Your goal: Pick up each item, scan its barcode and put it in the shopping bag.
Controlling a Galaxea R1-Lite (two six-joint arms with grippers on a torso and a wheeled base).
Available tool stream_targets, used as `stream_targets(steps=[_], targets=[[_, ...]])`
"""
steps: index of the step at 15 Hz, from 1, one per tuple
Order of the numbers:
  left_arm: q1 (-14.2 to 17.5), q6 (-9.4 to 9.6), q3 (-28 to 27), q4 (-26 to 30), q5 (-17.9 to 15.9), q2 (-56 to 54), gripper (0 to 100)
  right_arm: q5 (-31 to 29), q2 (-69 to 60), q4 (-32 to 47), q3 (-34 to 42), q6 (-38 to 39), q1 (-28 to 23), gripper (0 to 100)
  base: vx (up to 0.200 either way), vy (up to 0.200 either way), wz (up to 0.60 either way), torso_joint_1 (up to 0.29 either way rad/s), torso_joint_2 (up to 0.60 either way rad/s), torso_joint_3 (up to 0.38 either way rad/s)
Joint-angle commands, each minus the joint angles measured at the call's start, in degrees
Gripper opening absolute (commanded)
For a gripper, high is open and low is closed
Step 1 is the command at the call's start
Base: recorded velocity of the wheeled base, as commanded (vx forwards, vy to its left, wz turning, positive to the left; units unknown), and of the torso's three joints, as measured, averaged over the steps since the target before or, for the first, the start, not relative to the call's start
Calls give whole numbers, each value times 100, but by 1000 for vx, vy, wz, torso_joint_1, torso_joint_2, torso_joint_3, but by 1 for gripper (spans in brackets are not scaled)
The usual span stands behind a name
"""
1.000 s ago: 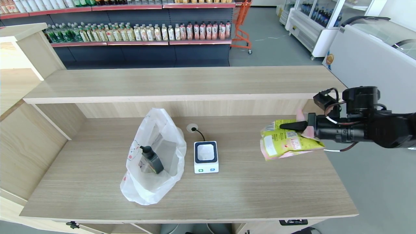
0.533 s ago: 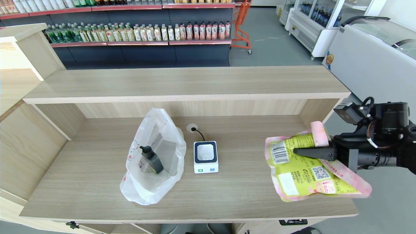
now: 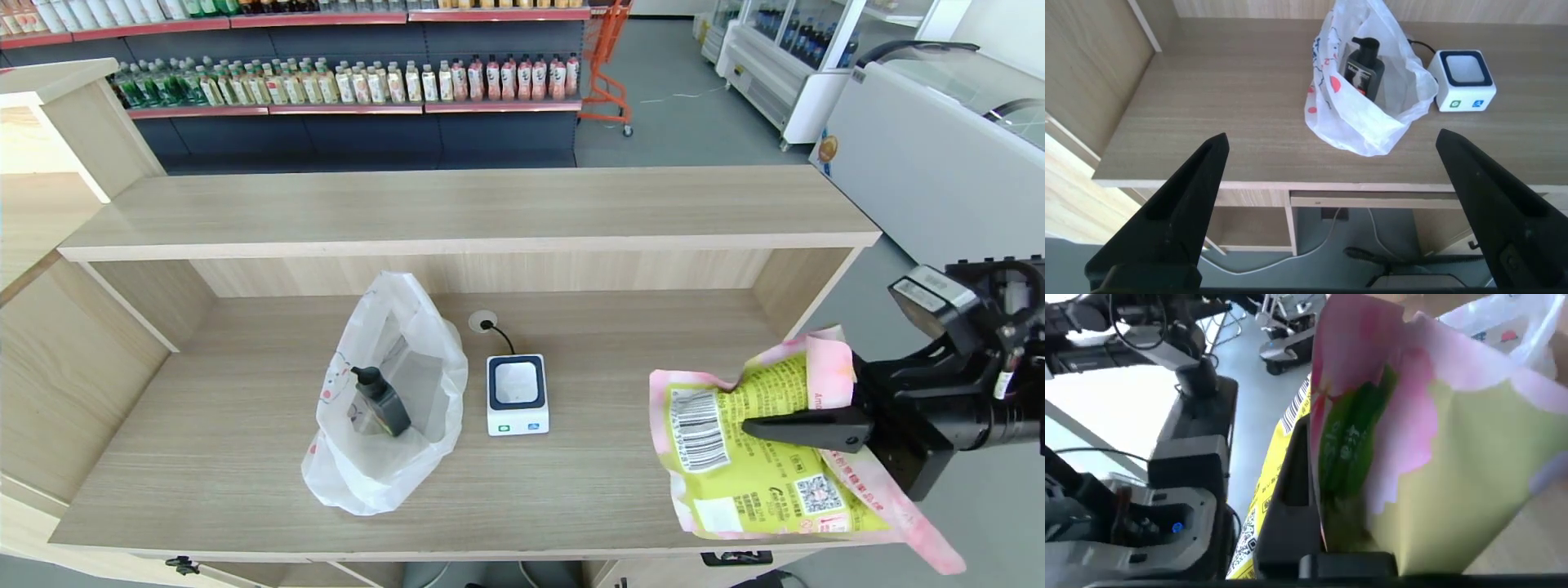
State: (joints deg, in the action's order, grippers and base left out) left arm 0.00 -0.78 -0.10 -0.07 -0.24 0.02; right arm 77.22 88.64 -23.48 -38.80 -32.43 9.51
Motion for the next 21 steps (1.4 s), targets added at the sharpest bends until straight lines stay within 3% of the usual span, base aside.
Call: stream_targets(steps=[1, 4, 6, 11, 17, 21], targets=[[0, -1, 1, -1, -2, -2, 100, 13, 92, 28, 628, -1284, 25, 0, 0, 0, 0, 0, 0, 0], [0, 8, 1, -1, -2, -2, 100, 233, 233, 36, 1041, -2567, 130, 0, 0, 0, 0, 0, 0, 0], [0, -1, 1, -1, -2, -2, 100, 303, 224, 36, 1112, -2892, 209, 0, 0, 0, 0, 0, 0, 0], [0, -1, 1, -1, -2, -2, 100, 347, 154, 36, 1120, -3015, 359, 0, 0, 0, 0, 0, 0, 0], [0, -1, 1, -10, -2, -2, 100, 320, 294, 28, 945, -2980, 877, 0, 0, 0, 0, 0, 0, 0], [0, 8, 1, -1, -2, -2, 100, 74, 549, 1, 945, -3024, 1088, 0, 0, 0, 0, 0, 0, 0]])
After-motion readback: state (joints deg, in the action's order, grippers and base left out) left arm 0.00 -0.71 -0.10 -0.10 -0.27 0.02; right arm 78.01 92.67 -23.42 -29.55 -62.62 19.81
